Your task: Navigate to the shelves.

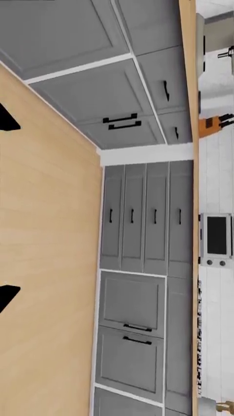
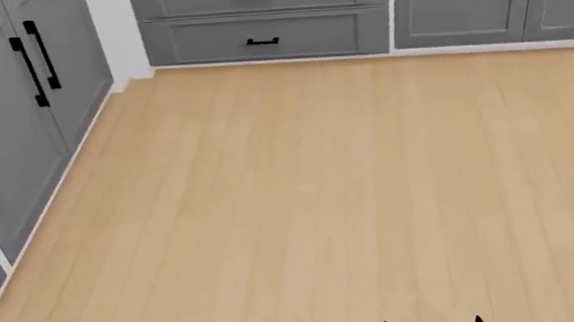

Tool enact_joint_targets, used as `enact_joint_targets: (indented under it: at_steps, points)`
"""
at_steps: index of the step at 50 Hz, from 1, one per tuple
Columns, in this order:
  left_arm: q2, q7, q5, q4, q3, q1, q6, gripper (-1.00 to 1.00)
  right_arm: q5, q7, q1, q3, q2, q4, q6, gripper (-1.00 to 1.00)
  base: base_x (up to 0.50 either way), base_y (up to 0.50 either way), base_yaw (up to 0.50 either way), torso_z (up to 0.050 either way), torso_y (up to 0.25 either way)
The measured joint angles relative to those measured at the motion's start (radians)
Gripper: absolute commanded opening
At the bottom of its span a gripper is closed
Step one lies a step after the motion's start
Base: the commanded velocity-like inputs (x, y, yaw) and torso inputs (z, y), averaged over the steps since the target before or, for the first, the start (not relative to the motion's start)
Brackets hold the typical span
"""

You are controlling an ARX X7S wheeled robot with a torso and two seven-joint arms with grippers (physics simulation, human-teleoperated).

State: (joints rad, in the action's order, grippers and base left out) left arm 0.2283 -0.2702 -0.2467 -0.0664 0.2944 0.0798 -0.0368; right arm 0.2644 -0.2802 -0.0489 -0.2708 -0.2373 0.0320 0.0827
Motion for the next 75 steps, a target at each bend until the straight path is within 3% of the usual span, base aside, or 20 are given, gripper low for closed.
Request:
enact_joint_targets:
  at_steps: [16, 28, 75]
  points:
    - [0.005, -0.003, -0.006, -0.001, 0.005, 0.001, -0.002, 1.0, 0.008, -0.005, -0.001, -0.005, -0.003, 0.0, 0.002, 1.0, -0.02, 0.25, -0.5, 0.0, 0.0]
    - [0.009, -0.006, -0.009, 0.0, 0.009, 0.001, -0.004, 1.0, -0.03, -0.039, -0.003, -0.017, -0.001, 0.008, 0.003, 1.0, 0.0, 0.03, -0.02, 0.0, 0.0]
    - [0.018, -0.016, -0.022, -0.007, 0.026, 0.007, -0.014, 1.0, -0.006, -0.048, -0.007, -0.031, -0.015, 0.01, 0.007, 1.0, 0.01, -0.33, 0.0, 0.0, 0.0]
